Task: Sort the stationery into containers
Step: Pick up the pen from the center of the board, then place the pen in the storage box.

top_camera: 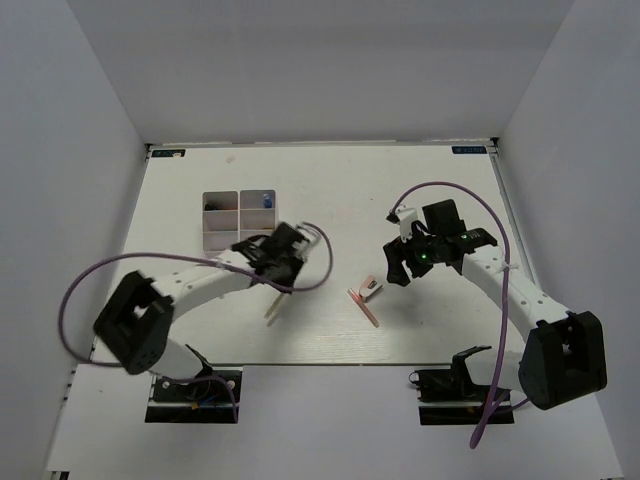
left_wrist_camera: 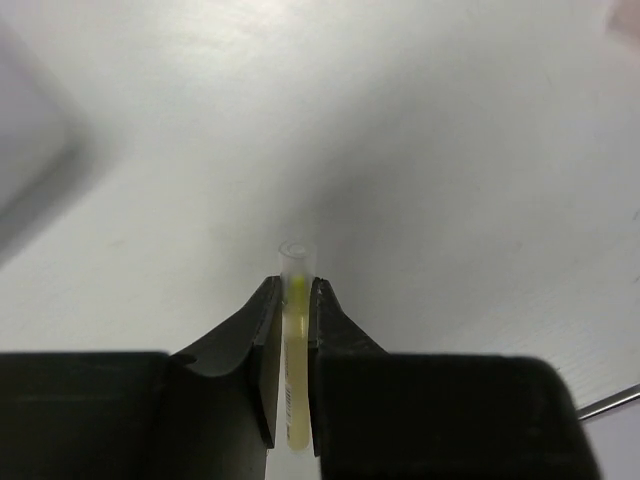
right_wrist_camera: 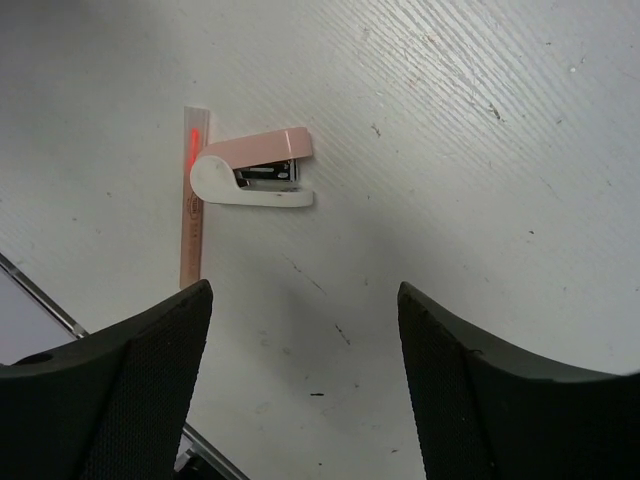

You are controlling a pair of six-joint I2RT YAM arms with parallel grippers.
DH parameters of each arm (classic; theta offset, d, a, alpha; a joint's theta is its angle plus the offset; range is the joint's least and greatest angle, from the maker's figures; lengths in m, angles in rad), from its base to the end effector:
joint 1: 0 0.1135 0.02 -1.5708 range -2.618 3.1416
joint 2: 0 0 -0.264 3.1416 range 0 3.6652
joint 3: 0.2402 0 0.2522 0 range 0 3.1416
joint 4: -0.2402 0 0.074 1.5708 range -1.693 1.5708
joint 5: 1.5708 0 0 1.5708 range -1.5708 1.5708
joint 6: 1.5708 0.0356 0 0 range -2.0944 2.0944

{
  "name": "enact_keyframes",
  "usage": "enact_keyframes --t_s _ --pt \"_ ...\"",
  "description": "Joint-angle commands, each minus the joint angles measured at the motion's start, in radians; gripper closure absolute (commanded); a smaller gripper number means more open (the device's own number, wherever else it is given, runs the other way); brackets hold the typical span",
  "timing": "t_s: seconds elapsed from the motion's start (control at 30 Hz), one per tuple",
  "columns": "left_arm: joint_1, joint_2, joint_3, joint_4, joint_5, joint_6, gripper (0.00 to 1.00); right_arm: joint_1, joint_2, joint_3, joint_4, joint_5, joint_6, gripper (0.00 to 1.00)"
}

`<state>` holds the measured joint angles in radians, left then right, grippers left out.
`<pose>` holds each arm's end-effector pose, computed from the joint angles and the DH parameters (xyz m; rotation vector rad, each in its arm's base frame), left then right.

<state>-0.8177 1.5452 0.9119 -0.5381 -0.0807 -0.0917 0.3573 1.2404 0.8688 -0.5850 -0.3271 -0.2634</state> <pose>0.1996 -0.2087 0.1799 0.9535 2.5734 -0.1444 0.2269 0.0969 0.2422 -0.8910 2.3483 0.4508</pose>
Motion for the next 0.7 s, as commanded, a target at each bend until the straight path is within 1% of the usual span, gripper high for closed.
enact_keyframes --t_s 0.0,0.07,0.1,0.13,0.17,0.23,0.3,0.33,0.37,0.5,0.67 --pt "0.193 -0.238 -0.027 0.106 0.077 -0.118 1.0 -0.006 -0.018 0.018 -0.009 -0.027 0.001 0.26" --pt "0.268 -0.322 -0.074 0.148 0.133 -0.187 1.0 -0.006 -0.021 0.018 -0.007 -0.033 0.003 0.27" --pt "0.378 -0.371 -0.099 0.215 0.192 -0.213 1.0 -0.004 -0.012 0.019 -0.009 -0.033 0.004 0.27" --pt "0.441 -0.425 -0.113 0.243 0.208 -0.235 1.0 -0.006 -0.009 0.016 -0.007 -0.036 0.003 0.27" --pt "0.498 -0.425 -0.116 0.263 0.232 -0.246 1.0 -0.006 -0.009 0.016 -0.009 -0.035 0.001 0.27" --pt "0.557 -0.473 -0.13 0.285 0.297 -0.272 1.0 -0.004 -0.009 0.019 -0.01 -0.036 0.003 0.27" --pt "0.671 -0.494 -0.149 0.342 0.334 -0.295 1.0 -0.006 -0.004 0.019 -0.012 -0.04 0.003 0.27" --pt "0.693 -0.493 -0.156 0.358 0.373 -0.299 1.0 -0.004 -0.004 0.019 -0.009 -0.046 0.007 0.27" --pt "0.771 -0.494 -0.172 0.422 0.389 -0.316 1.0 -0.006 0.001 0.021 -0.015 -0.047 0.007 0.27" --pt "0.896 -0.485 -0.223 0.588 0.493 -0.352 1.0 -0.003 0.002 0.021 -0.015 -0.056 0.006 0.27" --pt "0.92 -0.471 -0.265 0.74 0.507 -0.335 1.0 -0.006 0.013 0.022 -0.016 -0.058 0.007 0.27"
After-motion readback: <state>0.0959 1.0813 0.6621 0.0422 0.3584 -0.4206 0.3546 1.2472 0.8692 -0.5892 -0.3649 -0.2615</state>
